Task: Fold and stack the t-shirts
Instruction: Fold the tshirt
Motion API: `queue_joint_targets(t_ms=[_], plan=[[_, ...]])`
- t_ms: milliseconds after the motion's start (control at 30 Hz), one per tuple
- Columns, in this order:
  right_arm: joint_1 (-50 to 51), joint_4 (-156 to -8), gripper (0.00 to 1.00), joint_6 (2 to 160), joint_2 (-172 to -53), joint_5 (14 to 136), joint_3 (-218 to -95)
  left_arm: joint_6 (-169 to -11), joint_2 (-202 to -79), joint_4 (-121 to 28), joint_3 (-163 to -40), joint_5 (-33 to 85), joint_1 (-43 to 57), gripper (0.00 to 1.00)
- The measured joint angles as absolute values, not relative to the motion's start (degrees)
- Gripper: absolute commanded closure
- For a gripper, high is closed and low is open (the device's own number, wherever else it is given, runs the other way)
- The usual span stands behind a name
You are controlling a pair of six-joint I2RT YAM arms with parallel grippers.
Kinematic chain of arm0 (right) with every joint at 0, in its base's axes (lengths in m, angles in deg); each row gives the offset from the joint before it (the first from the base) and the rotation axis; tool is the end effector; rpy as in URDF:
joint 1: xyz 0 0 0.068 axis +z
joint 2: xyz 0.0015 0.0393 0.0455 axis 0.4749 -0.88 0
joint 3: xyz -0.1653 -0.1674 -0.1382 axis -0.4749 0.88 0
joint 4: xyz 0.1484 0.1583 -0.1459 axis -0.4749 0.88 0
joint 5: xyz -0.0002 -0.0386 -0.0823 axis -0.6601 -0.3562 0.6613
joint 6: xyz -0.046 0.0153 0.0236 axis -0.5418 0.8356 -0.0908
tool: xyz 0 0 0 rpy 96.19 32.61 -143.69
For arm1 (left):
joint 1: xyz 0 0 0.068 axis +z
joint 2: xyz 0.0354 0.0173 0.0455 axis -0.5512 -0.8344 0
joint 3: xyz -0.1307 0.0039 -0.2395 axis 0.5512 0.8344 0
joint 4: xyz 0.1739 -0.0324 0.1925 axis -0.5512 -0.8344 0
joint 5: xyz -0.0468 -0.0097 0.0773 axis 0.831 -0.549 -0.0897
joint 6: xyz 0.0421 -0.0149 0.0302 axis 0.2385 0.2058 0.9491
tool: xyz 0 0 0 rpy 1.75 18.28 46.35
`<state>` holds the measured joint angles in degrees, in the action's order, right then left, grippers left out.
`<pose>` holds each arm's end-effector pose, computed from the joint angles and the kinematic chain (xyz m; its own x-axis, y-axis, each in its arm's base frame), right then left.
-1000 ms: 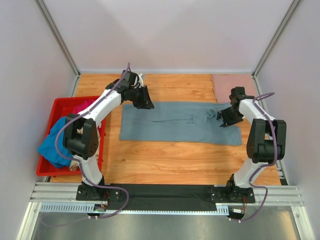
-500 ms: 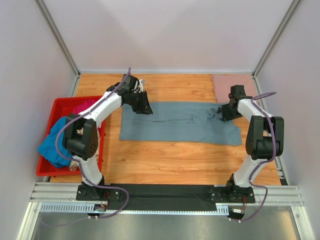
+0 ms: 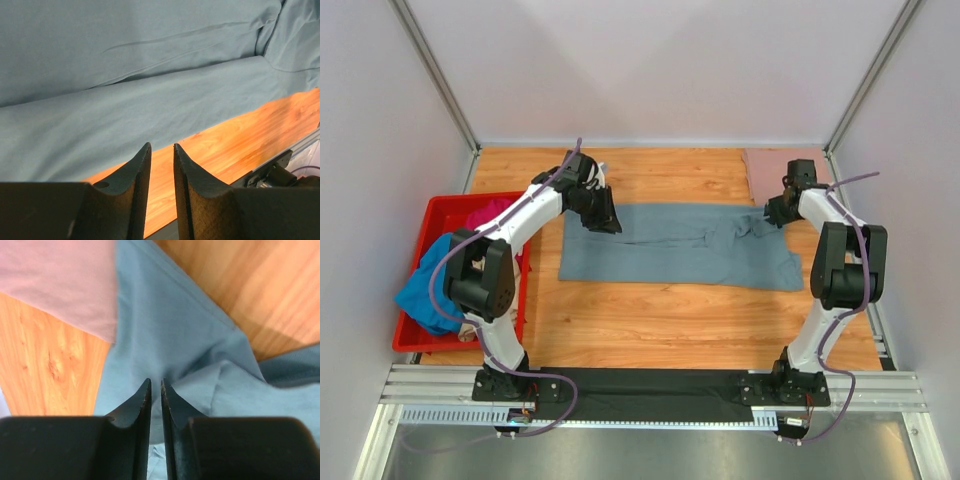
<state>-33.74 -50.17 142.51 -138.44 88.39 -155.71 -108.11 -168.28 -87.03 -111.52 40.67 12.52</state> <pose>0.3825 -0.0393 0.1896 -0.2086 0.9478 -0.2410 0.8801 0.2894 0.3763 0.3553 -0.1507 0.2484 -0.9510 -0.1199 -0.2851 0.0580 0.8364 -0.5451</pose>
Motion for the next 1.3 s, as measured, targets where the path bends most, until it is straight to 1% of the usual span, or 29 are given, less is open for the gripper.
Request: queue_joint_targets(t_ms=[67, 167, 233, 267, 300, 433, 533, 700, 900, 1033, 1167, 1300], plan=[[-34.0, -49.1, 0.85, 139.52, -139.45, 88.17, -158.27, -107.98, -168.19, -87.25, -111.22, 40.59, 12.52, 0.68], [-33.65, -46.45, 0.89, 134.49, -139.86, 88.7, -163.01, -107.93, -168.1, -87.41, -111.06, 40.41, 12.52, 0.68], [-32.82, -45.84, 0.94, 131.13, -138.47, 88.85, -163.84, -107.93, -168.08, -87.38, -111.02, 40.32, 12.52, 0.68], [-32.28, -45.43, 0.99, 129.38, -137.31, 88.83, -163.32, -107.93, -168.08, -87.43, -111.02, 40.26, 12.52, 0.68], [-31.55, -44.95, 1.0, 127.67, -135.93, 88.94, -162.44, -107.95, -168.08, -87.45, -111.02, 40.26, 12.52, 0.68], [-28.21, -44.55, 1.0, 123.13, -130.42, 89.03, -156.56, -107.95, -168.08, -87.43, -111.02, 40.24, 12.52, 0.68], [-25.0, -45.45, 1.0, 120.94, -126.47, 88.81, -148.91, -107.95, -168.08, -87.41, -111.02, 40.24, 12.52, 0.68], [-23.42, -47.66, 1.0, 118.69, -125.09, 88.17, -141.72, -107.98, -168.08, -87.43, -111.02, 40.21, 12.52, 0.68], [-23.71, -52.66, 1.0, 116.24, -125.85, 89.99, -141.42, -107.98, -168.08, -87.6, -111.02, 39.97, 12.52, 0.68], [-23.69, -55.98, 1.0, 114.99, -129.22, 90.56, -141.98, -107.98, -168.08, -87.78, -111.02, 39.65, 12.52, 0.68], [-23.71, -56.33, 1.0, 113.79, -133.5, 93.07, -145.37, -107.98, -168.08, -87.86, -111.02, 39.54, 12.52, 0.68], [-24.36, -55.02, 1.0, 111.56, -134.2, 98.05, -150.05, -107.98, -168.08, -88.06, -111.02, 39.43, 12.52, 0.68]])
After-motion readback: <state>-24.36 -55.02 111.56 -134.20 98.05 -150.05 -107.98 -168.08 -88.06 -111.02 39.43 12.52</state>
